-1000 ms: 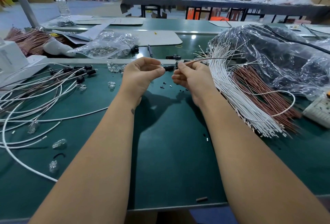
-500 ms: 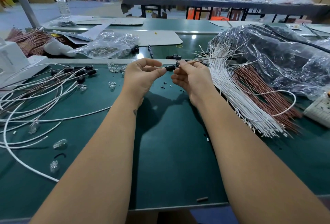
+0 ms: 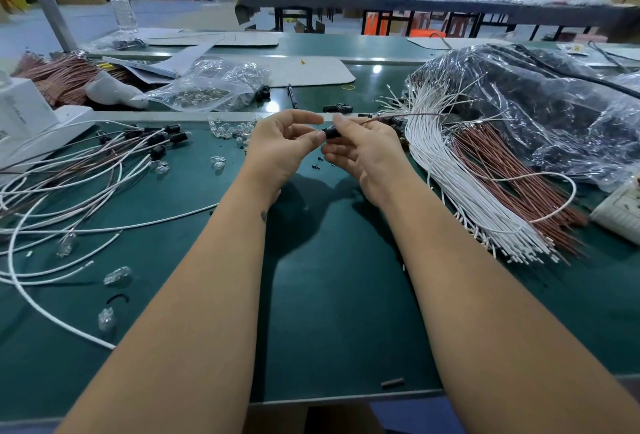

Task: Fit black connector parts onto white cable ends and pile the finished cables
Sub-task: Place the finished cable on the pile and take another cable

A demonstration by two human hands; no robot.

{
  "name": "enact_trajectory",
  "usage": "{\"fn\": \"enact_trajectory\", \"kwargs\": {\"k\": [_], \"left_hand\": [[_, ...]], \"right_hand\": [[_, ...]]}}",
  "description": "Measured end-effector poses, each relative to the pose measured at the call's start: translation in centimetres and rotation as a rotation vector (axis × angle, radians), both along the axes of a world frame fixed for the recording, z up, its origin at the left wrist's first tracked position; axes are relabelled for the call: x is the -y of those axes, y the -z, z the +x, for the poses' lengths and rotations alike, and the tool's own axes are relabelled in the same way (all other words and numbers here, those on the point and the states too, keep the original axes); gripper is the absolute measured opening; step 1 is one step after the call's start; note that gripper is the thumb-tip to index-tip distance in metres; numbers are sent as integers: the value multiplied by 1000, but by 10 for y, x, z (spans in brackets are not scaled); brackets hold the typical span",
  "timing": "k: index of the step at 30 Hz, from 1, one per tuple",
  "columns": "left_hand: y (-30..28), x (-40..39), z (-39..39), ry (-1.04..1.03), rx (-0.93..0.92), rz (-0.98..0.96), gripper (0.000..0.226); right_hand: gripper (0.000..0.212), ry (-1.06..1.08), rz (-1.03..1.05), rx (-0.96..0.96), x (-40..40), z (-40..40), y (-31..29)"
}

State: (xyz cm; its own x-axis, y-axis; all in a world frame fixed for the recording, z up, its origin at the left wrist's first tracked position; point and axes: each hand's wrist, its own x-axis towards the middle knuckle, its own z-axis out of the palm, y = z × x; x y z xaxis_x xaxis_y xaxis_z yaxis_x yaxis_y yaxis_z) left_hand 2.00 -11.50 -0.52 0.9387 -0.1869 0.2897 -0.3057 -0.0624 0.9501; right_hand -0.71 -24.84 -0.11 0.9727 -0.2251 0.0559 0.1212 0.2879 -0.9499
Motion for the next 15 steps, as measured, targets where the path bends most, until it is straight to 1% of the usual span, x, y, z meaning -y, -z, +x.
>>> {"fn": "enact_trajectory", "kwargs": {"k": [2, 5, 7, 9, 11, 14, 15], "left_hand": [[0, -3, 1, 7, 30, 65, 16], [1, -10, 5, 1, 90, 287, 23], [2, -15, 6, -38, 143, 470, 19], [2, -21, 7, -89, 161, 600, 12], [1, -27, 8, -179, 150, 699, 17], [-5, -30, 8, -409, 163, 882, 22], [-8, -28, 7, -456, 170, 932, 23]], "right_hand": [[11, -2, -26, 6, 2, 1, 2], [11, 64, -42, -5, 6, 1, 5], [8, 112, -23, -20, 8, 3, 6], [9, 163, 8, -22, 10, 3, 7], [11, 209, 69, -18, 13, 3, 7], [11, 238, 171, -9, 17, 3, 5], [11, 236, 192, -6, 17, 3, 5]]}}
